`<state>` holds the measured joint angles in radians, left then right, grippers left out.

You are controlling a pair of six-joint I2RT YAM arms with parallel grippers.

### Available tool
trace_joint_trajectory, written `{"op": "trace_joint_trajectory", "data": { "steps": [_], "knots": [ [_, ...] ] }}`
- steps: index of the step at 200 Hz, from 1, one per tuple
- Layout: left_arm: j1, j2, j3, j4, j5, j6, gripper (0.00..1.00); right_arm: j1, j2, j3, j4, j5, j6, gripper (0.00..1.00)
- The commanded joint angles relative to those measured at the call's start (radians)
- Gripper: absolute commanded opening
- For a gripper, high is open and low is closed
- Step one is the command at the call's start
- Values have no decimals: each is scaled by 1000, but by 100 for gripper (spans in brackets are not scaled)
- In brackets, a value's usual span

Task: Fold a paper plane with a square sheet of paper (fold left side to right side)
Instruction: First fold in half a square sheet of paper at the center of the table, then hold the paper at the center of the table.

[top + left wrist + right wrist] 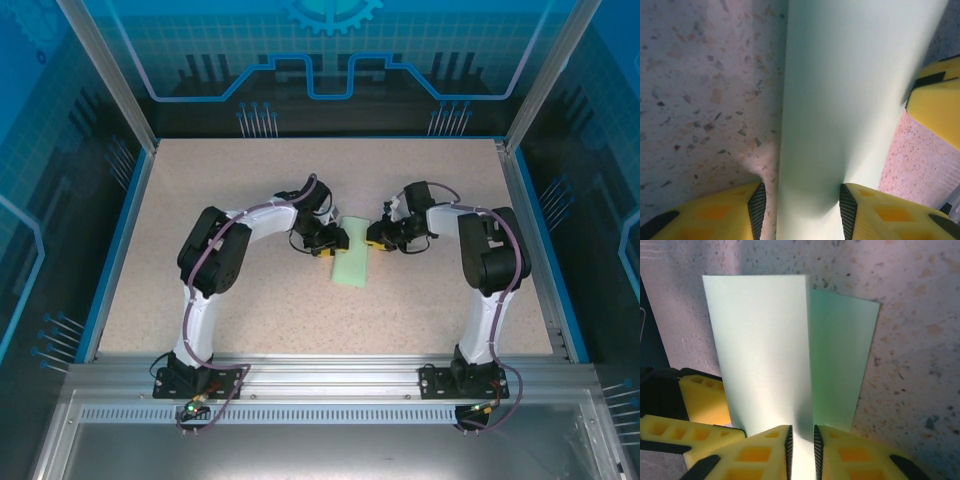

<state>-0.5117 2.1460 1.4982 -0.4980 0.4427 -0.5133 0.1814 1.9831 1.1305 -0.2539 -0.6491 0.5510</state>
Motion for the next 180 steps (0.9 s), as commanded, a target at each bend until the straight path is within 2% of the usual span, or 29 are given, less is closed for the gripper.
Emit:
{"op": "trace_joint_trajectory", "data": {
  "steps": [1,20,41,93,180],
  "knots": [
    [-15,38,26,-40,-20,23,45,-28,-57,-22,-24,34,-31,34],
    [-15,45,35,-46,-20,25,45,-45,-100,-26,-71,69,-63,43],
    [-17,53,45,-53,-18,29,45,-62,-135,-34,-123,123,-98,47],
    [-26,67,78,-97,-11,67,45,-92,-133,-57,-163,167,-129,48],
    [-51,101,143,-166,-31,118,49,-92,-106,-42,-184,162,-137,48]
  ]
}}
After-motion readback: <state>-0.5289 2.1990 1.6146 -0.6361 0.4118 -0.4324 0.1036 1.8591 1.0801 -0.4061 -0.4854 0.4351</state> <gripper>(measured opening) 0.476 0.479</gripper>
